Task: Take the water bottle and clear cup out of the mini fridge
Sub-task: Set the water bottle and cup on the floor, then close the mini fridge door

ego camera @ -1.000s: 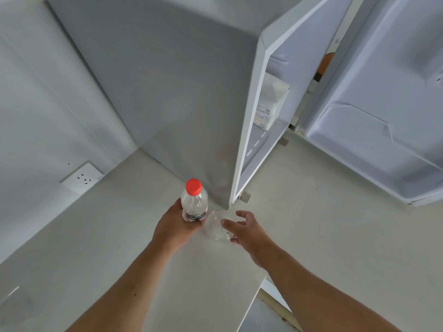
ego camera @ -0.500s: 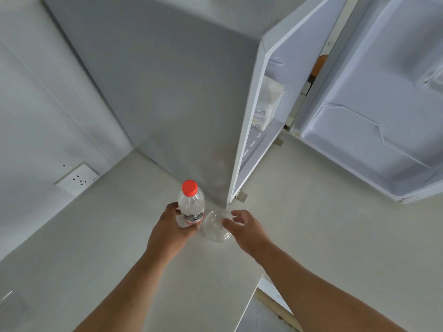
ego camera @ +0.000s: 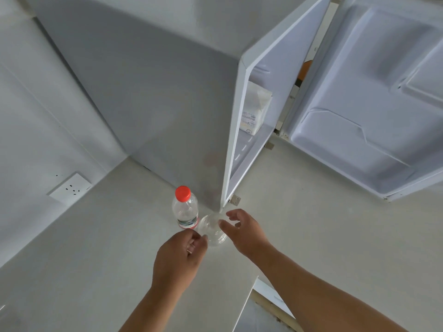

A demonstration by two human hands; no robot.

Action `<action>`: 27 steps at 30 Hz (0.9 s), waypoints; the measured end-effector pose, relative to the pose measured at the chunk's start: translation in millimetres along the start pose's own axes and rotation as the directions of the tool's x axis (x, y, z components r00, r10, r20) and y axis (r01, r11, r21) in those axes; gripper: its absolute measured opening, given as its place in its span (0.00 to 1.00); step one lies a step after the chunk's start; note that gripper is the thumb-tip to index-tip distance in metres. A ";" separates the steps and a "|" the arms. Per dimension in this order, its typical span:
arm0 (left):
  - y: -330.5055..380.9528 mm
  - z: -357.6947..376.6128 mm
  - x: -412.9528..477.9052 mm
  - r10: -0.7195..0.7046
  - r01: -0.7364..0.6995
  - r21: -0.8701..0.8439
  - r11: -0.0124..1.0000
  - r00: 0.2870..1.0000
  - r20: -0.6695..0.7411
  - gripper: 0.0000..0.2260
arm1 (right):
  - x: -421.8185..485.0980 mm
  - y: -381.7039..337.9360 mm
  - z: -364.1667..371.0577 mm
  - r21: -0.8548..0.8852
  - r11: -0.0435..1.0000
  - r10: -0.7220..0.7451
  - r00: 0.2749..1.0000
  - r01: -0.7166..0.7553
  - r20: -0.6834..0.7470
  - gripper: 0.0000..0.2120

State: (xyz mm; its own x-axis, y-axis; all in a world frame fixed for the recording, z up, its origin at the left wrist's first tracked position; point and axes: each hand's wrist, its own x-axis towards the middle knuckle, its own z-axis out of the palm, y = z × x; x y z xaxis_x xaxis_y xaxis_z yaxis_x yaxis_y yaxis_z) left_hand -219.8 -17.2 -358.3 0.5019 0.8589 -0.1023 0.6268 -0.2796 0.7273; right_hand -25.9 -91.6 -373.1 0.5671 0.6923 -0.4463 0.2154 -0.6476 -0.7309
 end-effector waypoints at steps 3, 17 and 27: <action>25.8 6.0 -7.4 0.095 -0.095 -0.024 0.995 0.995 0.008 0.12 | -6.6 1.8 -20.2 -0.091 0.994 -0.065 0.995 0.057 -0.080 0.31; 211.3 69.4 32.6 0.574 -0.565 0.160 0.809 0.819 -0.008 0.37 | -51.0 18.1 -214.2 -0.526 0.818 -0.445 0.836 0.234 -0.321 0.40; 350.5 71.8 76.1 0.713 -0.669 0.296 0.682 0.698 -0.067 0.41 | -81.3 -3.2 -346.1 -0.723 0.641 -0.683 0.622 0.258 -0.384 0.40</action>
State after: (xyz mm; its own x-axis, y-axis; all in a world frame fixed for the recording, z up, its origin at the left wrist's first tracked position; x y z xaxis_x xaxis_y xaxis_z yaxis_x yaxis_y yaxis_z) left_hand 80.9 -80.7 -159.9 0.7571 0.4286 0.4931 0.2682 -0.8921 0.3636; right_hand 202.5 -255.9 -155.8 0.5103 0.7505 0.4198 0.8591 -0.4666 -0.2102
